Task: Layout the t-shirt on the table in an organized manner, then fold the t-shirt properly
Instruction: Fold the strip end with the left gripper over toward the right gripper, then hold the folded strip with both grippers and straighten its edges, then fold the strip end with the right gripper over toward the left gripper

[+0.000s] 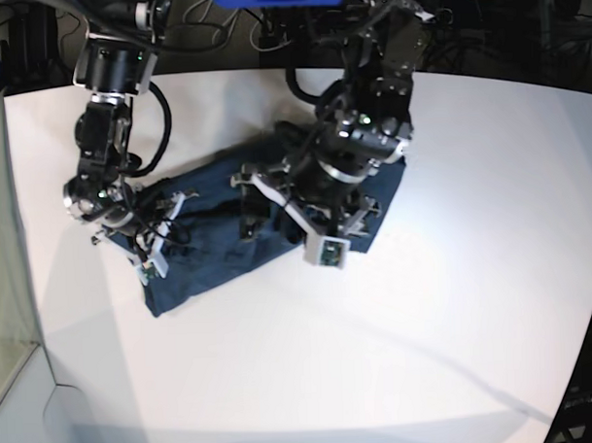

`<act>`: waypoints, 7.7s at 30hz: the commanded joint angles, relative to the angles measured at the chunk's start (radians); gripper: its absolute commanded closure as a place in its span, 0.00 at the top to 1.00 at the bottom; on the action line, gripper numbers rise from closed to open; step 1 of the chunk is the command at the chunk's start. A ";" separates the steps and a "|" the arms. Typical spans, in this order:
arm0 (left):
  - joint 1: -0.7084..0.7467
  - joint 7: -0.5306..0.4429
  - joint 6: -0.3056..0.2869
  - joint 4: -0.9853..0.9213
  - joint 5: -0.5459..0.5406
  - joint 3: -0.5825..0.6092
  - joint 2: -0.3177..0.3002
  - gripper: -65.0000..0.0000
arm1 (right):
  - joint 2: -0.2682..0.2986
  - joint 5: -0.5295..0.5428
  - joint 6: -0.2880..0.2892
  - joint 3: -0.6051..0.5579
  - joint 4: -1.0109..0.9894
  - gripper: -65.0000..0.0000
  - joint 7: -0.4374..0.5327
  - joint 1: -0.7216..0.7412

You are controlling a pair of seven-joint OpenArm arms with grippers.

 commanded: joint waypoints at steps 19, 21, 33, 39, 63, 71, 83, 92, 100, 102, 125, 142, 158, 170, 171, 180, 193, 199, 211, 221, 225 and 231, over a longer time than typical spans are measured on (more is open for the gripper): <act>0.000 -0.022 0.002 -0.190 -0.470 -0.437 -0.132 0.29 | 0.001 -0.029 0.015 -0.005 -0.016 0.00 -0.079 -0.005; 0.001 -0.022 0.002 -0.194 -0.470 -0.361 -0.132 0.29 | 0.001 -0.029 0.015 -0.005 -0.016 0.00 -0.079 -0.005; -0.028 0.153 0.002 -0.032 -0.478 0.019 -0.282 0.29 | 0.016 -0.027 0.015 -0.007 -0.016 0.00 -0.077 -0.003; -0.013 0.142 0.002 0.039 -0.481 -0.097 -0.311 0.29 | 0.015 -0.027 0.015 -0.007 -0.016 0.00 -0.077 -0.003; -0.048 -0.069 0.001 -0.573 -0.470 -0.309 -0.320 0.29 | 0.038 -0.027 0.015 -0.001 -0.008 0.00 -0.085 -0.012; -0.005 -0.069 0.001 -0.498 -0.476 -0.460 -0.307 0.29 | 0.029 -0.024 0.015 -0.002 0.115 0.00 -0.086 -0.117; -0.031 -0.065 0.001 -0.490 -0.478 -0.467 -0.287 0.29 | 0.004 -0.024 0.015 -0.004 0.330 0.00 -0.088 -0.167; -0.036 -0.063 0.001 -0.490 -0.479 -0.467 -0.287 0.29 | 0.007 -0.029 0.015 -0.001 0.448 0.20 -0.243 -0.130; -0.033 -0.062 0.001 -0.490 -0.479 -0.467 -0.287 0.29 | 0.006 -0.024 0.015 0.002 0.471 0.71 -0.307 -0.121; -0.031 -0.062 0.001 -0.490 -0.479 -0.467 -0.287 0.29 | 0.003 -0.024 0.015 0.002 0.448 0.74 -0.307 -0.109; -0.020 -0.060 0.001 -0.489 -0.481 -0.467 -0.267 0.29 | -0.030 -0.007 0.015 0.329 -0.083 0.71 -0.299 0.049; -0.030 -0.068 0.001 -0.421 -0.483 -0.478 -0.247 0.29 | -0.036 0.083 0.015 0.231 0.003 0.00 -0.307 0.008; 0.009 -0.062 0.001 -0.300 -0.662 -0.704 -0.236 0.29 | -0.079 0.102 0.015 0.220 0.317 0.00 -0.427 0.083; -0.059 -0.060 0.001 -0.518 -0.627 -0.700 -0.259 0.29 | -0.149 0.160 0.015 -0.014 0.598 0.00 -0.565 0.018; -0.063 -0.060 0.001 -0.518 -0.627 -0.690 -0.259 0.29 | -0.157 0.160 0.015 -0.045 0.606 0.00 -0.565 0.017; -0.060 -0.060 0.001 -0.510 -0.628 -0.608 -0.264 0.29 | -0.163 0.158 0.015 -0.314 0.606 0.00 -0.565 0.018; -0.063 -0.062 0.001 -0.520 -0.627 -0.595 -0.261 0.29 | -0.163 0.158 0.015 -0.752 0.603 0.00 -0.513 0.078; -0.031 -0.060 0.001 -0.509 -0.636 -0.541 -0.261 0.29 | -0.163 0.158 0.015 -0.875 0.469 0.00 -0.393 0.124; 0.058 -0.060 0.001 -0.412 -0.637 -0.542 -0.259 0.29 | -0.163 0.160 0.015 -0.884 0.162 0.00 -0.126 0.189; 0.196 -0.031 0.004 -0.223 -0.628 -0.593 -0.270 0.29 | -0.163 0.237 0.015 -0.901 0.161 0.00 -0.121 0.253; 0.205 -0.030 0.002 -0.219 -0.639 -0.631 -0.262 0.29 | -0.163 0.287 0.015 -0.901 0.161 0.00 -0.123 0.259; 0.242 0.004 0.007 -0.081 -0.656 -0.642 -0.267 0.29 | -0.163 0.292 0.015 -0.996 0.159 0.00 -0.115 0.256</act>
